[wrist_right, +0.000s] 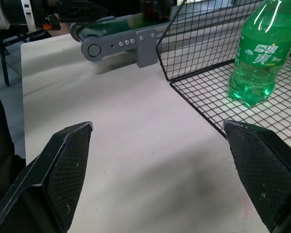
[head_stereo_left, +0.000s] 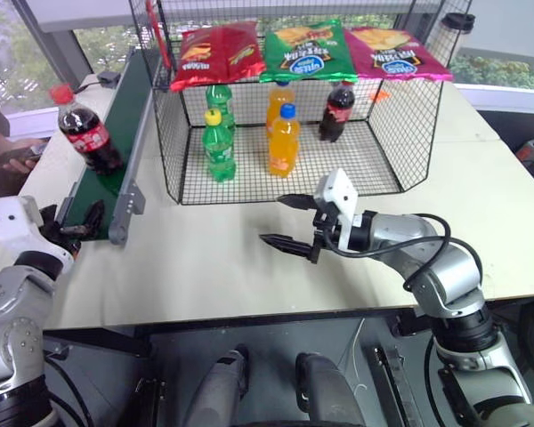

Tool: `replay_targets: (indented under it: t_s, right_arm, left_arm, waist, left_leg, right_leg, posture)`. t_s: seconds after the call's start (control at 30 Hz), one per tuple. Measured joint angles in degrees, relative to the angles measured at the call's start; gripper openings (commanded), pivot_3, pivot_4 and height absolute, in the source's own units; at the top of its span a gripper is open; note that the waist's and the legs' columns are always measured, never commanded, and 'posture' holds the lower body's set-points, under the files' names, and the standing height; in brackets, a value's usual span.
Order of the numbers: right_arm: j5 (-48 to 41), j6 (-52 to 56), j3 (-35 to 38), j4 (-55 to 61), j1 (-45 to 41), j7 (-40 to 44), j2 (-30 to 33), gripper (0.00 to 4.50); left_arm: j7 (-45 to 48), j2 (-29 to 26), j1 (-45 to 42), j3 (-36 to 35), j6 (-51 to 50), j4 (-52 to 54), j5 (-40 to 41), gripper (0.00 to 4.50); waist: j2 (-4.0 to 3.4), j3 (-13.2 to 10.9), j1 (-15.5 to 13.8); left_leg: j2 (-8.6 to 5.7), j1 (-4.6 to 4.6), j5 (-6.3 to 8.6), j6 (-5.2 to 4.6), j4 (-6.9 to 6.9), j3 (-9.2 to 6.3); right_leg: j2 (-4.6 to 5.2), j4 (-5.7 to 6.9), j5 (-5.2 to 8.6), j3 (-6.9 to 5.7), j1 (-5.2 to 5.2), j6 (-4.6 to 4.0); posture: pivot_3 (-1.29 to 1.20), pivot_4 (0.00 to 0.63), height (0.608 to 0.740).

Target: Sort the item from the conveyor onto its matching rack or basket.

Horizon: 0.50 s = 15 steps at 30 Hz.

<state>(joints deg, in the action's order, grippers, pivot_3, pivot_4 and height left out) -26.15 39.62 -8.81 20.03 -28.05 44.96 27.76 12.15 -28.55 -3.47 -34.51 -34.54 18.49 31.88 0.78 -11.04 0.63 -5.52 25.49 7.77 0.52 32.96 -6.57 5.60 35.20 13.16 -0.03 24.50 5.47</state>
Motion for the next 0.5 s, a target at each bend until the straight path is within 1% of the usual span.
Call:
replay_targets:
  t_s: [0.5]
  right_arm:
    - [0.1, -0.1, 0.0, 0.0, -0.5, 0.2, 0.4, 4.46]
  left_arm:
    - [-1.2, 0.9, -1.5, 1.8, 0.2, 0.0, -0.3, 4.5]
  waist:
    - [0.0, 0.0, 0.0]
  left_leg:
    - [0.0, -0.02, 0.0, 0.0, 0.01, 0.01]
  right_leg:
    - [-0.01, 0.01, -0.02, -0.01, -0.02, -0.01]
  posture:
    - [0.0, 0.15, 0.738]
